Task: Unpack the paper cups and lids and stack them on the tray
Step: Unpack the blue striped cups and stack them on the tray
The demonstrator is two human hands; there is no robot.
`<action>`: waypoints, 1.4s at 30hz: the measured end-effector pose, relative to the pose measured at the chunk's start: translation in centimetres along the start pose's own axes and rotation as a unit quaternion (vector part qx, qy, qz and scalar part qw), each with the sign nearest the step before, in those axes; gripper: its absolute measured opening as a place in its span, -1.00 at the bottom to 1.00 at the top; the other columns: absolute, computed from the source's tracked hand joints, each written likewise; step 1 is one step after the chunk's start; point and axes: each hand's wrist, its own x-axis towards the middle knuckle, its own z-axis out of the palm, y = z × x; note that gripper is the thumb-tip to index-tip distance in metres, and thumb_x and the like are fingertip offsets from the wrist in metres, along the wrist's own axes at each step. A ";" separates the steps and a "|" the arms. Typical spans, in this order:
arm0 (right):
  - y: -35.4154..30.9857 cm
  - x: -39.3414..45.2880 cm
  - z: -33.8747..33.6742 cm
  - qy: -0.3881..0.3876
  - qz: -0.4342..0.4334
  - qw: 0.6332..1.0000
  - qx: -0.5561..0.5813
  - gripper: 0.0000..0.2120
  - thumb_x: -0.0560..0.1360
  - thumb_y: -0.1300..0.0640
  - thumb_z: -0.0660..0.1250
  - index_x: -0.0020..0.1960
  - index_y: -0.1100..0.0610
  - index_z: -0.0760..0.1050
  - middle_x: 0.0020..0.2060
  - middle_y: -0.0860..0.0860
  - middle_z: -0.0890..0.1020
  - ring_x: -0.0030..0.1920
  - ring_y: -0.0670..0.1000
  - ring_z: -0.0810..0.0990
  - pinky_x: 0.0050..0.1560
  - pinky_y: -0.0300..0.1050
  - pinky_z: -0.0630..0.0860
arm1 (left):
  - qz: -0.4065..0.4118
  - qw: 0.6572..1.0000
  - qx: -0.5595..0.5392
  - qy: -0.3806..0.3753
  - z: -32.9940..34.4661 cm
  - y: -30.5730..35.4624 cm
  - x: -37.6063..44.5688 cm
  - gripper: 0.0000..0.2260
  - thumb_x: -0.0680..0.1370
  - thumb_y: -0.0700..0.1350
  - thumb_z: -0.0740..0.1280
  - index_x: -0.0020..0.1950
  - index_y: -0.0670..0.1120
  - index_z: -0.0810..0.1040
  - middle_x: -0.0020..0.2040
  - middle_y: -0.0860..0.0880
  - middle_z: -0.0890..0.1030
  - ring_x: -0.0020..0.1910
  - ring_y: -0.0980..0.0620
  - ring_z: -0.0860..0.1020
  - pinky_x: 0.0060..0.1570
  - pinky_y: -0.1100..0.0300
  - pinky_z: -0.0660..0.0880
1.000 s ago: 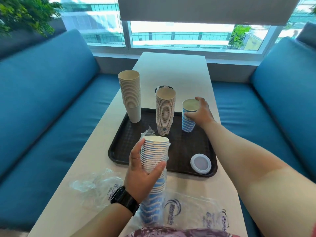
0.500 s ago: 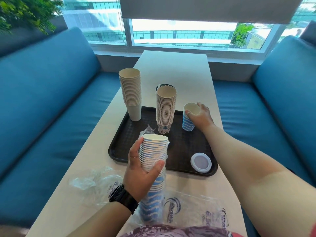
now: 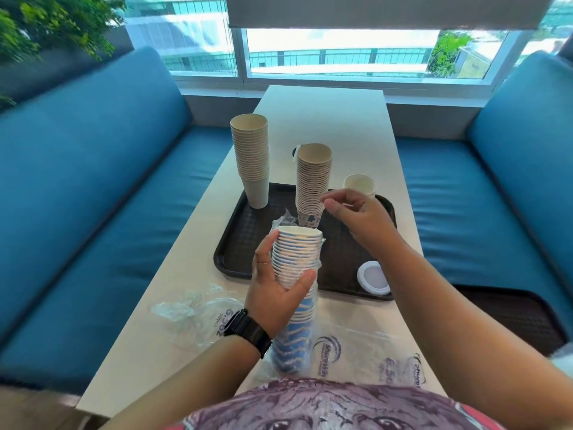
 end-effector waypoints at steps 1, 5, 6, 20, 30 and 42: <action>-0.6 -0.6 0.3 -0.043 0.000 0.999 0.020 -0.91 0.53 0.05 0.38 0.02 -0.04 0.62 0.07 -0.09 0.64 0.05 -0.16 0.60 0.07 -0.30 0.49 | 0.001 1.000 0.002 0.000 0.0 0.1 0.0 -0.25 0.41 0.21 0.43 0.47 0.20 0.09 0.45 -0.07 0.37 0.30 0.00 0.52 0.22 -0.06 0.54; -1.9 -1.5 1.1 -0.172 0.033 0.984 0.002 -0.76 0.44 -0.11 0.44 0.09 -0.16 0.57 0.13 -0.11 0.60 0.15 -0.09 0.58 0.19 -0.12 0.50 | 0.015 1.000 0.002 0.005 -0.2 0.6 -0.1 -0.27 0.40 0.22 0.41 0.45 0.19 0.11 0.44 -0.08 0.38 0.26 0.00 0.53 0.18 0.10 0.56; -2.2 -1.6 1.1 -0.193 0.047 0.980 -0.005 -0.73 0.44 -0.09 0.45 0.12 -0.12 0.56 0.11 -0.09 0.61 0.14 -0.08 0.58 0.19 -0.11 0.51 | 0.016 1.000 0.002 0.003 -0.3 0.7 -0.1 -0.27 0.40 0.22 0.41 0.45 0.19 0.10 0.43 -0.09 0.38 0.25 -0.01 0.54 0.15 0.08 0.58; -3.6 -0.9 0.9 -0.264 0.095 0.960 0.003 -0.56 0.32 0.07 0.53 0.14 0.08 0.48 0.00 0.06 0.65 0.01 0.00 0.62 0.08 -0.08 0.53 | 0.033 0.999 -0.009 -0.016 -0.4 0.5 -0.3 -0.26 0.40 0.22 0.42 0.45 0.17 0.09 0.42 -0.09 0.39 0.22 0.02 0.56 0.11 0.05 0.60; -4.0 -0.8 0.8 -0.259 0.045 0.964 -0.034 -0.88 0.45 0.14 0.46 -0.02 0.06 0.61 0.07 -0.01 0.65 0.06 -0.04 0.62 0.08 -0.16 0.54 | 0.035 0.999 -0.005 -0.007 -0.4 0.2 -0.3 -0.27 0.41 0.22 0.42 0.45 0.18 0.11 0.40 -0.08 0.40 0.19 0.00 0.57 0.06 -0.01 0.61; -4.8 -0.6 1.0 -0.197 -0.106 0.959 -0.174 -0.88 0.52 0.13 0.38 -0.14 0.10 0.68 -0.04 -0.25 0.63 -0.04 -0.27 0.56 -0.11 -0.49 0.42 | 0.030 1.000 -0.008 0.006 -0.4 -0.1 -0.2 -0.28 0.42 0.20 0.44 0.46 0.14 0.15 0.39 -0.08 0.41 0.23 -0.01 0.55 0.11 -0.08 0.58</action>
